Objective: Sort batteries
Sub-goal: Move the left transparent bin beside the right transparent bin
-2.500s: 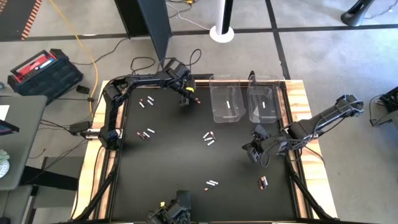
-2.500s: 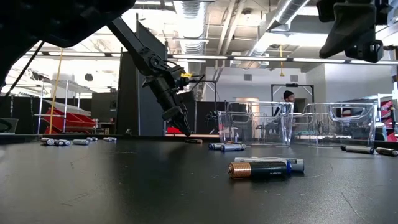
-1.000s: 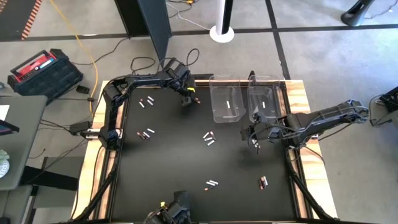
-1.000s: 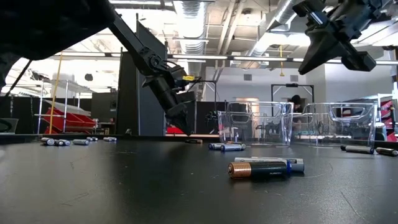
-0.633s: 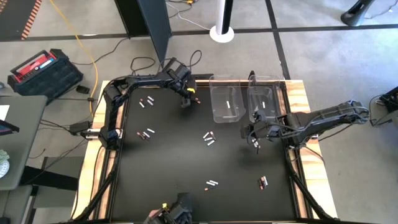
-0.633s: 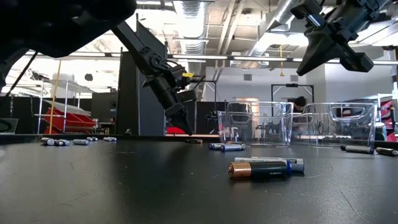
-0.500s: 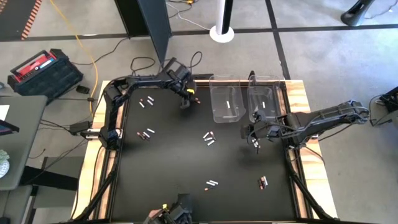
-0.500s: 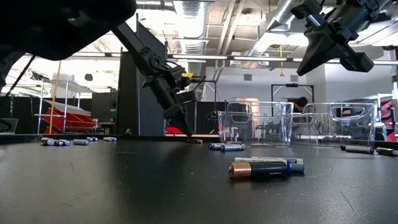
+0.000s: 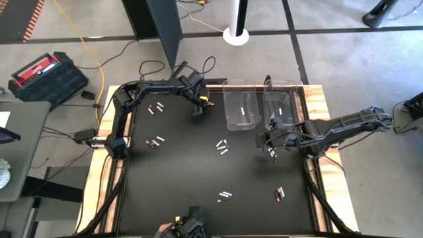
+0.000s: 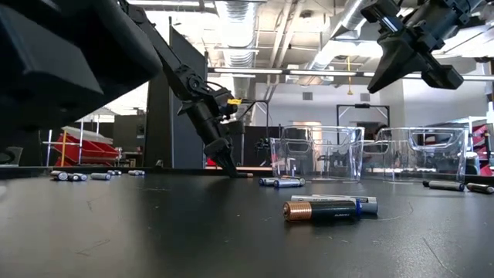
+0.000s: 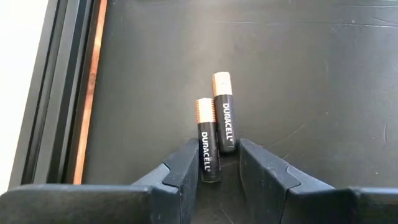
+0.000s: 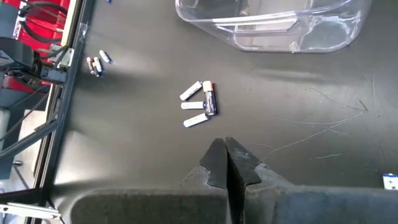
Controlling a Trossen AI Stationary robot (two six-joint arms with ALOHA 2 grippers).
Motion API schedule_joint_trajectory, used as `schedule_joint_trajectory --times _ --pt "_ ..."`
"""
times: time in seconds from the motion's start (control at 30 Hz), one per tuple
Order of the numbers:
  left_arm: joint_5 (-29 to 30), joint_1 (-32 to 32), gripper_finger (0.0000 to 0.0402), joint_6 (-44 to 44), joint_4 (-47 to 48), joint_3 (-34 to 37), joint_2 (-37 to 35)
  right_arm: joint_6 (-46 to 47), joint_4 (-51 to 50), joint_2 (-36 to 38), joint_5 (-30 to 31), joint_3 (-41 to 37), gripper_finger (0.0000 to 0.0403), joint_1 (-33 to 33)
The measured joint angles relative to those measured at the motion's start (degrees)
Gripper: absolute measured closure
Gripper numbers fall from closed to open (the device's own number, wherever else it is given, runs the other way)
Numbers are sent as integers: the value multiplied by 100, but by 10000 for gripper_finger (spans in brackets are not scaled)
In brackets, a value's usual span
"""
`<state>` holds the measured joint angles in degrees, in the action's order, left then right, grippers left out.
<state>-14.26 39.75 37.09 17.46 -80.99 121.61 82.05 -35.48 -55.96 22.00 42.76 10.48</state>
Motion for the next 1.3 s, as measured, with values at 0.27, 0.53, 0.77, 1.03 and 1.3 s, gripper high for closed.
schedule_joint_trajectory --times 0.27,0.53,0.77,1.03,1.3 --pt "6 -44 315 127 73 -9 10 -18 -7 0 0 0 394 0" --pt "55 -125 318 382 361 -11 -27 -113 -5 0 0 0 394 0" --pt "-64 -170 316 254 838 28 -378 -112 -3 2 0 0 394 0" --pt "-223 -199 316 86 1169 26 -554 -150 0 2 0 0 394 0" --pt "-223 -181 315 22 836 15 -551 -150 4 2 0 0 394 0"
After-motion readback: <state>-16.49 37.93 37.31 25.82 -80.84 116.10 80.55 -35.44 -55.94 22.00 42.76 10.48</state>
